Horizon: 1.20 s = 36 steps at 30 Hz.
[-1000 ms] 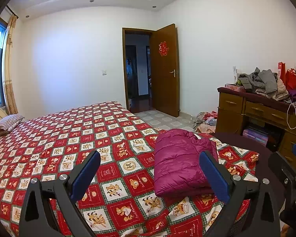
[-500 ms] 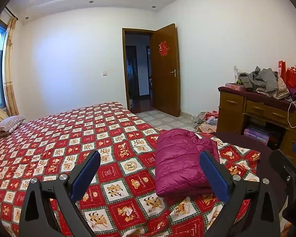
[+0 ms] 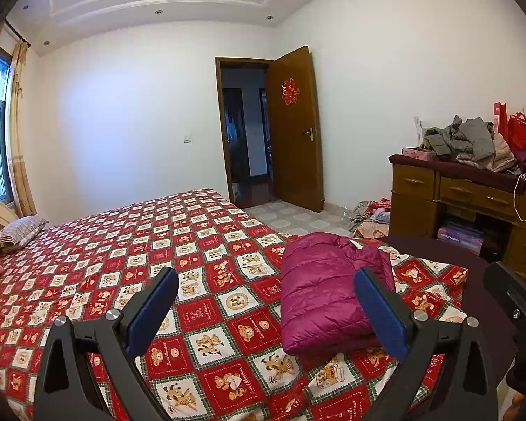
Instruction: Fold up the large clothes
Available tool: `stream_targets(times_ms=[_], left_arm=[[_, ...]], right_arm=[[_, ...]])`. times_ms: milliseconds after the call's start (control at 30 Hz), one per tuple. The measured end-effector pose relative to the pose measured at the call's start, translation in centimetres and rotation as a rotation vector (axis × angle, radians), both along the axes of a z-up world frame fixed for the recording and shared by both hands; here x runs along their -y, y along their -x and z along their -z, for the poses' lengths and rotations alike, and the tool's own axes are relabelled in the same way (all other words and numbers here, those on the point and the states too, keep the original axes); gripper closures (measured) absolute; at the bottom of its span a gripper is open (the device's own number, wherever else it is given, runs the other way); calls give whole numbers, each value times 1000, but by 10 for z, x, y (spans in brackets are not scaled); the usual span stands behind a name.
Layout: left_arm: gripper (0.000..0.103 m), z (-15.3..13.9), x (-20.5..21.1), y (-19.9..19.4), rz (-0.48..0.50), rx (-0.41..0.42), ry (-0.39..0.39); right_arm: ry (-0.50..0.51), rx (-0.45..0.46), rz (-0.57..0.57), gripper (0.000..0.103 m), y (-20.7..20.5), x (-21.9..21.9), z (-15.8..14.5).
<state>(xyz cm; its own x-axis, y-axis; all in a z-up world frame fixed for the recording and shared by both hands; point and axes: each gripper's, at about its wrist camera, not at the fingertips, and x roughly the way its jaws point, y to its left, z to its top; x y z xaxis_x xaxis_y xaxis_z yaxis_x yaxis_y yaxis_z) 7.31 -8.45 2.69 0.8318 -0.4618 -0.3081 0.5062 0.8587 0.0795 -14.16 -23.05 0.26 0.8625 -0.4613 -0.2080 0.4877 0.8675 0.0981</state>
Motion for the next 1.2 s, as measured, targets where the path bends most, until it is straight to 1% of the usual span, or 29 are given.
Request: stream_targets(times_ms=[267, 433, 600, 867, 1033, 1200], left_arm=[[2, 3, 5, -4, -14, -1, -22], [2, 5, 2, -12, 4, -54, 5], [2, 5, 0, -15, 0, -62, 16], [3, 8, 1, -24, 40, -120, 25], [3, 8, 2, -21, 29, -88, 17], [2, 7, 4, -20, 28, -77, 7]], right_arm=[[-2, 1, 0, 0, 0, 2, 0], [-1, -7, 0, 0, -1, -3, 1], [-2, -10, 3, 0, -1, -6, 1], [-10, -15, 9, 0, -3, -6, 2], [-18, -22, 8, 0, -4, -6, 3], [-18, -22, 9, 0, -4, -6, 3]])
